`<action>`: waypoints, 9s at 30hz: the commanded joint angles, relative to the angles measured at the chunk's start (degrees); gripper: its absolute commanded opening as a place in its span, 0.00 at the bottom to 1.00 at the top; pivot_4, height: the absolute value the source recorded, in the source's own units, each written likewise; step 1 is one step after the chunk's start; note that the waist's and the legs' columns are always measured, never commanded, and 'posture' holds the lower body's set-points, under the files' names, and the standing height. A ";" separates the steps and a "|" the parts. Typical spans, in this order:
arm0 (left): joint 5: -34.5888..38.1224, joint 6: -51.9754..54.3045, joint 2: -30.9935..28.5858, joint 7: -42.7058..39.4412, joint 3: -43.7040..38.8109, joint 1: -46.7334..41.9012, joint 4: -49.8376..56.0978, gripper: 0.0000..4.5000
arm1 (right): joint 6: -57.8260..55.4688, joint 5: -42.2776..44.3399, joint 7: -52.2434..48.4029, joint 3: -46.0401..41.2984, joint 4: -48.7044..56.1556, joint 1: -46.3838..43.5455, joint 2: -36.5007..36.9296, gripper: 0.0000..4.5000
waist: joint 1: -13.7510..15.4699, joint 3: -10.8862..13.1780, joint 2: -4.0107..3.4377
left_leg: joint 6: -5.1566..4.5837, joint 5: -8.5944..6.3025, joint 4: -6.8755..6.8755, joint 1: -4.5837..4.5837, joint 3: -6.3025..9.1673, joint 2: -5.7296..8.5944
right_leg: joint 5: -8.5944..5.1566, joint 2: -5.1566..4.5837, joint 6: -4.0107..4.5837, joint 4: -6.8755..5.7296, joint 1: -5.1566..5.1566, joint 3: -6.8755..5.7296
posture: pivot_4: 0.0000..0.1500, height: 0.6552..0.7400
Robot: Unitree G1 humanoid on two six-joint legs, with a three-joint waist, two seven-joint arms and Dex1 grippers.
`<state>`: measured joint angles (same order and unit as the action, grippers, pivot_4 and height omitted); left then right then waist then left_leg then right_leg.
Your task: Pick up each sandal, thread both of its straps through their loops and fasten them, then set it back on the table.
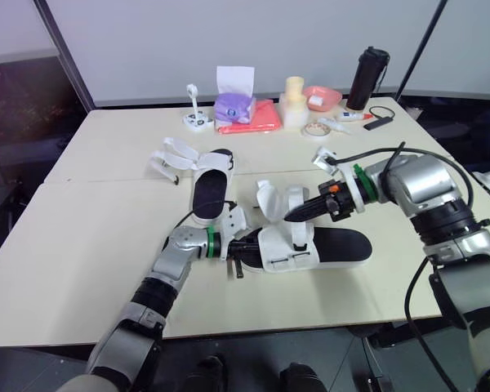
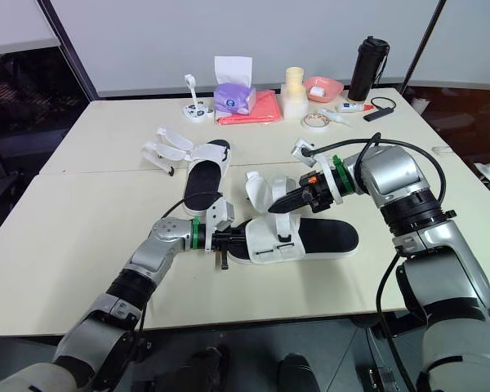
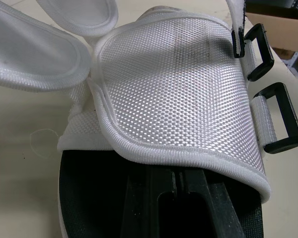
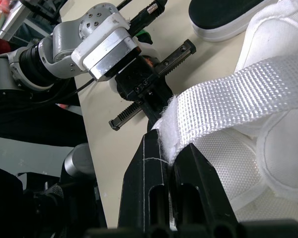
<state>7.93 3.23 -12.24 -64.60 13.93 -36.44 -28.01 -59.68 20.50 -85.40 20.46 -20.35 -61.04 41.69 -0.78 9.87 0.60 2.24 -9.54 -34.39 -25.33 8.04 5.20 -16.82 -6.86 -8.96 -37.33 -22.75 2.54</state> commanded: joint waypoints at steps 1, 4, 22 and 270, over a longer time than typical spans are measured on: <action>-1.01 0.19 0.23 -0.11 1.32 0.25 -0.67 0.00 | -0.29 0.58 -0.78 -0.47 2.08 -0.08 1.21 0.00 | 0.02 0.00 0.00 | 0.00 0.00 0.00 0.00 0.00 0.00 | 0.00 0.00 0.00 0.00 0.00 0.00 | 1.00 0.93; -1.01 0.11 0.41 -0.04 1.32 0.08 -0.90 0.00 | -0.83 0.84 -0.77 -0.57 2.40 0.18 1.25 0.00 | 0.01 0.00 0.00 | 0.00 0.00 0.00 0.00 0.00 0.00 | 0.00 0.00 0.00 0.00 0.00 0.00 | 1.00 0.93; -1.02 -0.03 0.44 0.31 1.22 0.40 -0.85 0.00 | 1.11 -1.02 1.09 0.36 0.70 1.47 0.19 0.00 | 0.04 0.00 0.00 | 0.00 0.00 -0.01 0.00 0.00 0.00 | 0.00 0.00 0.00 0.00 0.01 0.00 | 1.00 0.93; -6.82 -8.36 -1.91 3.18 5.39 2.64 1.64 0.00 | 3.34 23.28 28.09 -25.24 62.94 61.67 20.34 0.01 | 1.61 -0.03 0.08 | -0.31 -0.23 -0.64 -0.02 -0.01 -0.12 | -0.04 -0.07 -0.08 0.28 0.51 -0.09 | 1.00 0.93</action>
<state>2.01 -5.63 -13.89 -61.23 18.36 -34.41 -24.93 -57.78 42.94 -56.42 -1.70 40.45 1.12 61.01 0.83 9.84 0.68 1.93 -9.76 -35.02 -25.35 8.04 5.07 -16.85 -6.92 -9.04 -37.05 -22.24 2.45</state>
